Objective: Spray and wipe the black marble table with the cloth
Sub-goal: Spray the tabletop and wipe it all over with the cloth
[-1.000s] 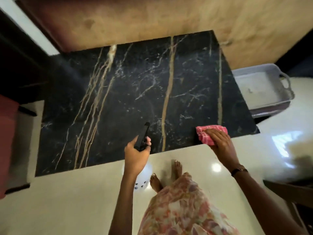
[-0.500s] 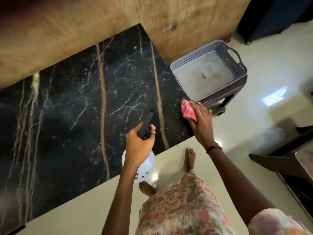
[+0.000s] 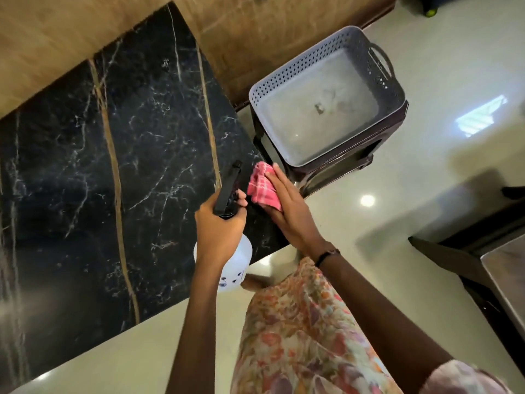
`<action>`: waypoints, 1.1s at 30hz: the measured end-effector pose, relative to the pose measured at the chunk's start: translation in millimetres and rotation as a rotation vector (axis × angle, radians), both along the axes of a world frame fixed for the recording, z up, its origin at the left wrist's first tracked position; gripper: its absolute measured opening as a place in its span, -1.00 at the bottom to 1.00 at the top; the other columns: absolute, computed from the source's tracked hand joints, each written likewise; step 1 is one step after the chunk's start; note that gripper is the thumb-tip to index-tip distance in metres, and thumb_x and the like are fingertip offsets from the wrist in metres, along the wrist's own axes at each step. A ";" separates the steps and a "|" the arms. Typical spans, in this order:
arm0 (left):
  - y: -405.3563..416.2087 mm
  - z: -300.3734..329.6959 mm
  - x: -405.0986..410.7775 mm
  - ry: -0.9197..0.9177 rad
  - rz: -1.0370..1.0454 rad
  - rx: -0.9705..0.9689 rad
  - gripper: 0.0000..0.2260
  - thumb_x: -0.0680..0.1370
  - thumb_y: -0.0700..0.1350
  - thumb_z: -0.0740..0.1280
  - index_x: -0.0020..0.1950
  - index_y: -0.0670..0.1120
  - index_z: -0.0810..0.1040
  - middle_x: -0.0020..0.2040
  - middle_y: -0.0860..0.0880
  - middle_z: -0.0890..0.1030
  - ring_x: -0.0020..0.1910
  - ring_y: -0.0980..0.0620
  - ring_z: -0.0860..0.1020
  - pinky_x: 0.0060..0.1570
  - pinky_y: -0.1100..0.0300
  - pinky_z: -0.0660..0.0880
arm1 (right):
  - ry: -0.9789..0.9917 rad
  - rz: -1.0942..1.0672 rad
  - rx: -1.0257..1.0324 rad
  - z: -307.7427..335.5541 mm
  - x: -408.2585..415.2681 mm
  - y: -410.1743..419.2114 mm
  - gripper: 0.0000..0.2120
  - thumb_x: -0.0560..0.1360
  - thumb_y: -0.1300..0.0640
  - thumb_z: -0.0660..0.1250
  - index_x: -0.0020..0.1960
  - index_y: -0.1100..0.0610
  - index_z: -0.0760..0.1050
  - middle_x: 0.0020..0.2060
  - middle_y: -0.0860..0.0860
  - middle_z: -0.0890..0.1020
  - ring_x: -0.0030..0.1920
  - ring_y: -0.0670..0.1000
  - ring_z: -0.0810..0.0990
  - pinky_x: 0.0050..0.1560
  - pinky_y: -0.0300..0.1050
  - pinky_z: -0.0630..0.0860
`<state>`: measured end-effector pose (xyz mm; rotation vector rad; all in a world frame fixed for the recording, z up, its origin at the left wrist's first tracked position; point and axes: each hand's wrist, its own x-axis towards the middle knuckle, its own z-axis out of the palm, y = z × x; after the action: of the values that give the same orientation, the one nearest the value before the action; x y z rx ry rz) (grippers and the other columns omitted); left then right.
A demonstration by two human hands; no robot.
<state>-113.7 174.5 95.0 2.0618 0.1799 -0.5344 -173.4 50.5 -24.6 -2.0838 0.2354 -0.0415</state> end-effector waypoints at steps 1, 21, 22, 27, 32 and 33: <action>-3.1 -0.6 3.1 0.008 0.021 0.005 -0.70 0.43 -0.34 0.30 -0.22 0.08 0.60 -0.26 0.10 0.64 -0.34 0.21 0.52 -0.15 0.12 0.45 | -0.006 0.011 0.008 -2.6 16.8 -1.8 -0.40 0.61 -0.01 0.21 0.55 0.16 0.11 0.56 0.08 0.12 0.52 0.05 0.18 0.48 0.08 0.24; -31.5 -6.5 123.8 0.029 0.064 0.030 -0.84 0.43 -0.23 0.36 -0.19 0.04 0.62 -0.23 -0.02 0.62 -0.41 0.12 0.45 -0.17 0.07 0.39 | 0.090 -0.007 0.328 3.1 154.0 -18.0 -0.41 0.64 0.04 0.17 0.58 0.08 0.01 0.57 0.05 0.07 0.52 0.04 0.16 0.43 -0.16 0.17; -32.1 -6.1 132.9 0.031 0.063 0.039 -0.85 0.43 -0.23 0.35 -0.16 0.01 0.63 -0.23 -0.03 0.62 -0.44 0.14 0.44 -0.20 0.08 0.39 | 0.076 -0.012 0.344 1.2 186.2 -18.7 -0.41 0.64 0.05 0.17 0.58 0.10 0.01 0.57 0.07 0.08 0.53 0.06 0.14 0.46 -0.10 0.16; -35.2 -5.5 176.8 0.000 0.061 0.050 -0.81 0.42 -0.24 0.29 -0.17 0.04 0.62 -0.21 -0.04 0.63 -0.45 0.13 0.42 -0.27 0.11 0.38 | 0.051 -0.017 0.321 2.6 330.9 -23.3 -0.41 0.63 0.07 0.20 0.56 0.17 0.04 0.54 0.15 0.15 0.53 0.12 0.15 0.48 0.11 0.20; -33.5 -3.8 215.8 -0.004 0.046 0.031 -0.79 0.43 -0.26 0.28 -0.20 0.04 0.60 -0.17 -0.05 0.63 -0.37 0.09 0.43 -0.15 0.06 0.37 | 0.034 -0.021 0.333 -3.6 317.5 -21.9 -0.41 0.62 0.04 0.20 0.56 0.15 0.06 0.53 0.11 0.19 0.50 0.08 0.22 0.48 0.10 0.23; -32.2 -4.1 222.2 -0.003 0.049 0.023 -0.81 0.44 -0.26 0.29 -0.19 0.02 0.60 -0.18 -0.06 0.63 -0.38 0.09 0.43 -0.15 0.06 0.37 | 0.038 -0.028 0.327 -8.1 302.8 -20.7 -0.41 0.62 0.02 0.20 0.56 0.13 0.06 0.53 0.09 0.20 0.50 0.06 0.23 0.48 0.09 0.23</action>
<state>108.5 142.3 90.9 2.0755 0.2351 -0.5013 129.4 29.8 -32.7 -1.7569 0.2749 0.0187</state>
